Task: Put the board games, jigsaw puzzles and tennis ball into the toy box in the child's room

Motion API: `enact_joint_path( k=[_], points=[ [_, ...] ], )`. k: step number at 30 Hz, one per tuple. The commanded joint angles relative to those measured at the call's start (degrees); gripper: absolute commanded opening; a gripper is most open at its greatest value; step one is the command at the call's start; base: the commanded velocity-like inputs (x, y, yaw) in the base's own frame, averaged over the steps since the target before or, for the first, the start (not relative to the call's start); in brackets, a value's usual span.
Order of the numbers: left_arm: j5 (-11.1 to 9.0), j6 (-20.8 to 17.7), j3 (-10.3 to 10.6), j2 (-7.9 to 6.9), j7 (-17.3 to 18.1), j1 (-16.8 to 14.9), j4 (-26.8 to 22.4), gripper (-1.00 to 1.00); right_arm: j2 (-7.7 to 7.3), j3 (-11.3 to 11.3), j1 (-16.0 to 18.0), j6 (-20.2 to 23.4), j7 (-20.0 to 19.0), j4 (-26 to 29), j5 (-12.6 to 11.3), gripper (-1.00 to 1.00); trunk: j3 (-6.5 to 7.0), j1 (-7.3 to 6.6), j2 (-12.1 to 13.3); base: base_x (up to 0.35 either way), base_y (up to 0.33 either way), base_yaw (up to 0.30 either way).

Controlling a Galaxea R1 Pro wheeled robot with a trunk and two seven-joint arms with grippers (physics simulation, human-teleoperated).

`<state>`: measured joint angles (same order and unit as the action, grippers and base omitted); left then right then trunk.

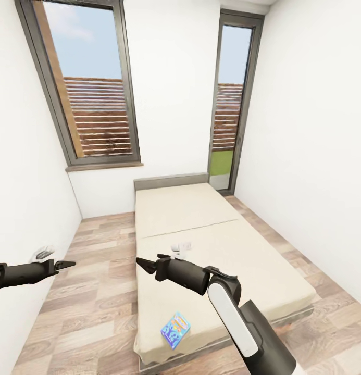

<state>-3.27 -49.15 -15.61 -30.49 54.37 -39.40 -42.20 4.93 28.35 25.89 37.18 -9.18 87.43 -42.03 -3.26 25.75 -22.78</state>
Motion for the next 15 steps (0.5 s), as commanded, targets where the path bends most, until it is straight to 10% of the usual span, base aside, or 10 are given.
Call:
enact_joint_path(
  k=[1,15],
  points=[
    [-0.32,-0.5,-0.02,-0.01,-0.03,-0.06,0.01,1.0,0.01,-0.06,0.06,0.26,-0.13,0.03,0.01,1.0,-0.14,0.04,-0.13,0.0,-0.018,0.281],
    [-0.33,-0.5,-0.04,-0.01,0.04,-0.06,0.01,1.0,0.0,-0.05,0.06,0.26,-0.13,0.03,0.01,1.0,-0.14,0.04,-0.13,0.0,-0.148,0.281]
  ],
)
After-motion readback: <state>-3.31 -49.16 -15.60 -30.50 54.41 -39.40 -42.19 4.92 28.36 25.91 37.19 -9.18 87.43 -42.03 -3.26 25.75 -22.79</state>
